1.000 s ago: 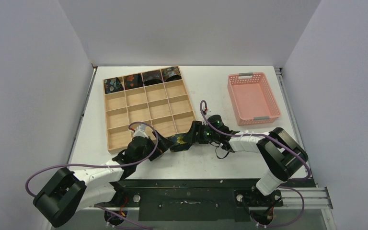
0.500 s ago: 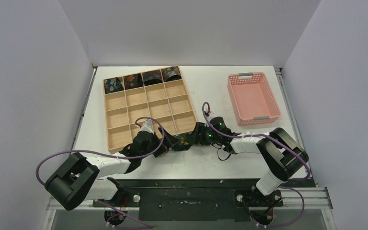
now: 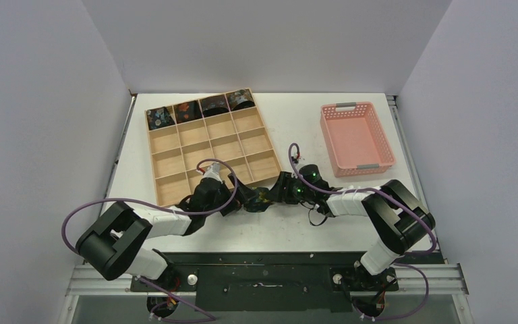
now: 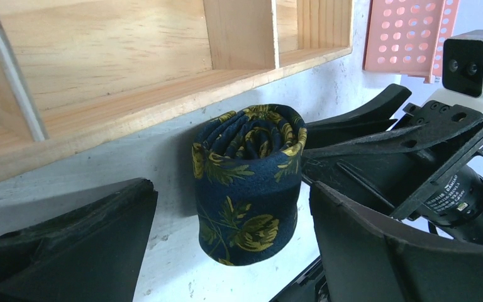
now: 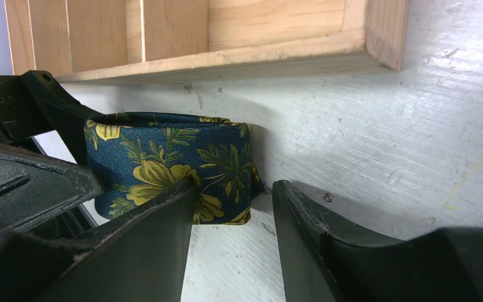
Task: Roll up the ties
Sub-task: Pick up the tie from the storage box.
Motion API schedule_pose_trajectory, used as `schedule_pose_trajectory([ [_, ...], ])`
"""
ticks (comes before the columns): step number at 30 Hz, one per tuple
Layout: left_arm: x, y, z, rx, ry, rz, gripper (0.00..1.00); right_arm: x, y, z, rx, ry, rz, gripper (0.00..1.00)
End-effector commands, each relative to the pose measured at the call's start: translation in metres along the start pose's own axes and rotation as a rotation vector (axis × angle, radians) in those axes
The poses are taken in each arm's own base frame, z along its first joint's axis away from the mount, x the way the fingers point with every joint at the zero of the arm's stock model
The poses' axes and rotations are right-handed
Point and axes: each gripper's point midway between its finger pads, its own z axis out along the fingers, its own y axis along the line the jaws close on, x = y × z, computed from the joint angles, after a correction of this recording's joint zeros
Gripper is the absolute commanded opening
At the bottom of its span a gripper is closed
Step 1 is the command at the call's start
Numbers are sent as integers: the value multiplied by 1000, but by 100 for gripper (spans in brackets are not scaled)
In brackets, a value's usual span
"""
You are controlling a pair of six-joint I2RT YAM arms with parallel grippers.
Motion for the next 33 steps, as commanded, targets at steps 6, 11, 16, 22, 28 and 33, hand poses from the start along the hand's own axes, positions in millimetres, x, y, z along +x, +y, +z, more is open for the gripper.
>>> schedule_pose_trajectory([
  [6, 4, -10, 10, 16, 35, -31, 83, 14, -30, -3, 100, 25, -19, 47],
  [11, 13, -17, 13, 33, 57, -63, 82, 15, -34, -3, 115, 23, -26, 46],
  [16, 18, -21, 18, 38, 69, -82, 79, 16, -34, -3, 113, 25, -27, 46],
  [22, 17, -22, 23, 37, 62, -80, 72, 16, -34, -4, 110, 25, -26, 46],
  [28, 19, -22, 27, 35, 68, -73, 61, 16, -33, -4, 107, 23, -30, 45],
  [33, 20, -23, 27, 41, 71, -65, 46, 16, -32, -5, 104, 21, -30, 45],
])
